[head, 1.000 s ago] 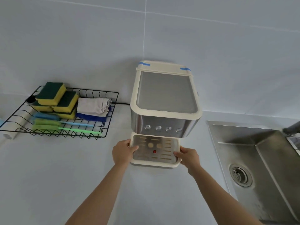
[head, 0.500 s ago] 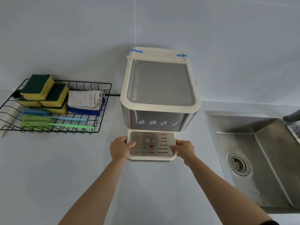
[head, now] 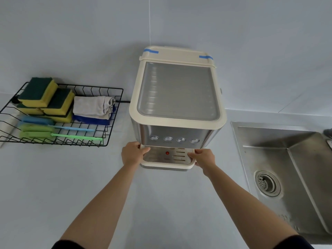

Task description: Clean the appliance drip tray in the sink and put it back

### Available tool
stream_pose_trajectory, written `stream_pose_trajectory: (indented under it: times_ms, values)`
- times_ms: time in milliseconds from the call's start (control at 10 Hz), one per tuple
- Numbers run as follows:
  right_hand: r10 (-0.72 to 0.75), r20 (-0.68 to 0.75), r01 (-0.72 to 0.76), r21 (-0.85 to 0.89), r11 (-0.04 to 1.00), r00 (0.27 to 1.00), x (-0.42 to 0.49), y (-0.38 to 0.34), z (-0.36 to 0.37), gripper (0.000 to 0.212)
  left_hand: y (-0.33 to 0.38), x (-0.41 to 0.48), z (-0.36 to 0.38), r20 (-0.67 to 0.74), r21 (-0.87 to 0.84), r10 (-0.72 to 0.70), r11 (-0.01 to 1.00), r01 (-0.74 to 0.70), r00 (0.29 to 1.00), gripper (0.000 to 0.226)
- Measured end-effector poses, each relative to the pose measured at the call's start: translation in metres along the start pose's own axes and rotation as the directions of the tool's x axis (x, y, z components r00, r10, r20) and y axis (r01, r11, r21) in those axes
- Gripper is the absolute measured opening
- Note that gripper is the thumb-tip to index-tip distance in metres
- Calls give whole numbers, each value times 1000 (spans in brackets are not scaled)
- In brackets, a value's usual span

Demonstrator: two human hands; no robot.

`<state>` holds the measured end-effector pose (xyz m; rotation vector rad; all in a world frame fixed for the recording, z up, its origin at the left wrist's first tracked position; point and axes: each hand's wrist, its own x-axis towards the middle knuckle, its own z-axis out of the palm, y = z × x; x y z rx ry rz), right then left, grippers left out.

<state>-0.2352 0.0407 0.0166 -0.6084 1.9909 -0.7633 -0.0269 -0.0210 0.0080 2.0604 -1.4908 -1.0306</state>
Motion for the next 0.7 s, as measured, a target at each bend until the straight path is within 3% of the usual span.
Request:
stream_pose_trajectory:
  times_ms: [200,500,700]
  values:
    - [48,-21,-48,20,999,999,5,-4,-2,38,1,3,1,-20,-4,-31,1000,31,999,51]
    - [32,-9,-32,-24,999,999,5,-3,1,28,4,1,-1,20,-1,-31,1000,32,999,46]
    - [-3,41,6,-84,996,999,-1,-2,-4,27,1,-3,-9,198,117,81,987,-106,977,34]
